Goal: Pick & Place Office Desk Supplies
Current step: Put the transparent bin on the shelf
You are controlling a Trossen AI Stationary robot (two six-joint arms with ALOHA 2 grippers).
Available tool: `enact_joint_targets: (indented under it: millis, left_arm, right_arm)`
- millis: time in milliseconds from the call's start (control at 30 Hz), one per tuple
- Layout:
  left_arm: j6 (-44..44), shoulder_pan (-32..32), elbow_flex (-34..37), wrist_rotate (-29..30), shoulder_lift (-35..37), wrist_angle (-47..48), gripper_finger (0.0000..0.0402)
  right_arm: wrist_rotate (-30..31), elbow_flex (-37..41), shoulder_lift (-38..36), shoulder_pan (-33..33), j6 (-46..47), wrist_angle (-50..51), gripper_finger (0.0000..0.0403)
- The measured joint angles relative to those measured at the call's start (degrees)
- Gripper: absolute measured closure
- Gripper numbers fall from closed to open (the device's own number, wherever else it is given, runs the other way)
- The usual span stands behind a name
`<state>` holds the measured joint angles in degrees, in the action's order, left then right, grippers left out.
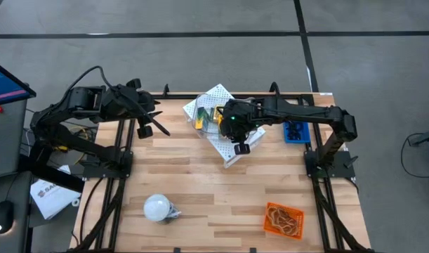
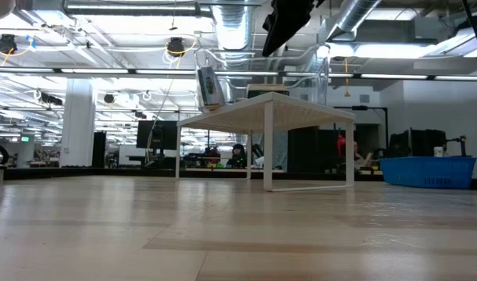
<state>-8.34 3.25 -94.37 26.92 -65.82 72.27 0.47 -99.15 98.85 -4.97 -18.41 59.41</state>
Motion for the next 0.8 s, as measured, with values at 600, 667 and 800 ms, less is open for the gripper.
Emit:
enact_joint_targets:
  millis: [600, 667, 800]
  left_arm:
    - [1.14, 0.0, 0.0, -0.07, 0.0, 0.17, 0.0276]
    - [1.14, 0.0, 0.0, -0.11, 0.0, 0.17, 0.0276]
    - [1.18, 0.0, 0.0, -0.11, 0.0, 0.17, 0.0276]
  right_arm:
    - [0.02, 0.02, 3.09, -0.99, -2.93, 1.86, 0.0337]
    - [-0.29, 0.02, 3.08, -1.05, -3.75, 3.98, 0.0357]
    - [-0.74, -0.15, 2.8, -0.85, -6.52, 8.85, 0.0395]
